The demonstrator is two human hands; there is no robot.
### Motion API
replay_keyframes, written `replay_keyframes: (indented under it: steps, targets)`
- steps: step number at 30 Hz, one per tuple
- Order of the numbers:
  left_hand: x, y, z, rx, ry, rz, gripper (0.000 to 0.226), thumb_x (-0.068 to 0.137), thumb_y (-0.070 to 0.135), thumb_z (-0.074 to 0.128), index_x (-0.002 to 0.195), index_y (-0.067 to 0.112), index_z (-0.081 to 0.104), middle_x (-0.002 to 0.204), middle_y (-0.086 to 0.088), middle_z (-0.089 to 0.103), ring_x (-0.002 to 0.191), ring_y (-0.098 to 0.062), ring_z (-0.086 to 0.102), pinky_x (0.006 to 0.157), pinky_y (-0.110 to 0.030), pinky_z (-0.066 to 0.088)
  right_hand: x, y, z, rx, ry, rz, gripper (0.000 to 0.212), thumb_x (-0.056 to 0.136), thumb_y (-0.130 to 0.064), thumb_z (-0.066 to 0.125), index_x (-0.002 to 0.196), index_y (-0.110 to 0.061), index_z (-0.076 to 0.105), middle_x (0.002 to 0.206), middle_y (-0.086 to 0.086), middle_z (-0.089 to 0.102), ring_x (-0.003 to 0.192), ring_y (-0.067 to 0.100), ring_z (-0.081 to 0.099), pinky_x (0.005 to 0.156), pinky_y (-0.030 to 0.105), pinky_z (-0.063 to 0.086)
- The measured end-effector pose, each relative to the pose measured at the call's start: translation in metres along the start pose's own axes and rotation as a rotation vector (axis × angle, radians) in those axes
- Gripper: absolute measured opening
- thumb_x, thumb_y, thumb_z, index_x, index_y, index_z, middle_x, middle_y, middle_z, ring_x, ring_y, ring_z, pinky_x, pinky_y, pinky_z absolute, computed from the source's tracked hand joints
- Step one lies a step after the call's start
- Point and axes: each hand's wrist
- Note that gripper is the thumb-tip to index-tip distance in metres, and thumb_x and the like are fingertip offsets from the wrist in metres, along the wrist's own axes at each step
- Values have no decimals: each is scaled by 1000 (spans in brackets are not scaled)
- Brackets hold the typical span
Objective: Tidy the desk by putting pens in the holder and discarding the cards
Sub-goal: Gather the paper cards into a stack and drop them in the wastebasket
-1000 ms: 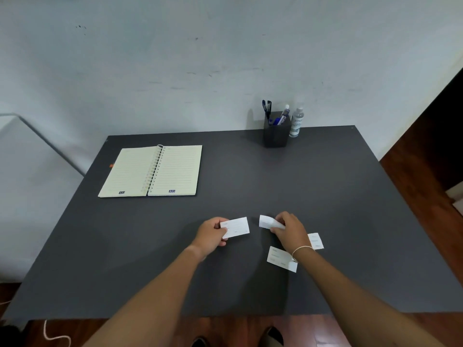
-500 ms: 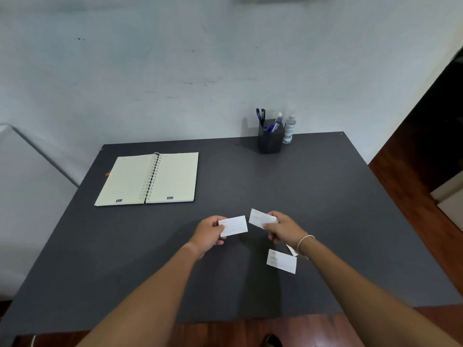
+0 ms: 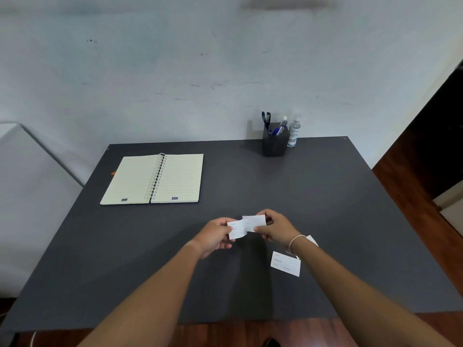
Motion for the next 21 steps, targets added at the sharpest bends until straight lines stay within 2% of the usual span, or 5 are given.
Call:
replay_keyframes:
  steps: [4, 9, 13, 16, 21]
  targets:
    - [1, 0, 1, 3, 12, -5, 28, 95, 3, 36, 108, 16, 58, 80, 0, 60, 65, -11, 53, 59, -22, 45, -2, 0, -1, 25, -40, 7, 17, 84, -2, 62, 79, -16, 56, 62, 0, 57, 50, 10, 49, 46, 17, 41]
    - [3, -2, -1, 3, 35, -1, 29, 96, 5, 36, 104, 20, 59, 84, 1, 62, 66, -10, 54, 59, -22, 45, -4, 2, -4, 150, -23, 32, 10, 83, 1, 62, 87, -8, 59, 42, -9, 60, 37, 2, 48, 41, 13, 38]
    - [4, -1, 0, 0, 26, 0, 30, 96, 6, 36, 103, 21, 60, 86, 1, 63, 67, -11, 54, 60, -23, 45, -3, 5, -4, 144, 15, 60, 11, 83, 0, 63, 93, -5, 59, 61, -1, 60, 40, 4, 48, 40, 14, 38]
    - [3, 0, 5, -21, 0, -2, 28, 96, 5, 36, 106, 20, 58, 87, 1, 62, 69, -12, 55, 61, -23, 44, 0, 8, -1, 115, 52, 90, 13, 83, -3, 64, 94, -4, 58, 65, 4, 59, 42, 6, 48, 40, 15, 38]
    - [2, 2, 8, -50, -29, 1, 21, 96, 9, 41, 106, 19, 58, 84, 1, 61, 67, -11, 53, 60, -23, 44, 2, 9, 3, 51, 72, 98, 16, 83, -9, 66, 91, -12, 54, 84, 7, 64, 52, 13, 50, 45, 17, 41]
Point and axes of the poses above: each hand's wrist, its own x-axis towards the middle knuckle, its own z-axis out of the palm, y = z × x
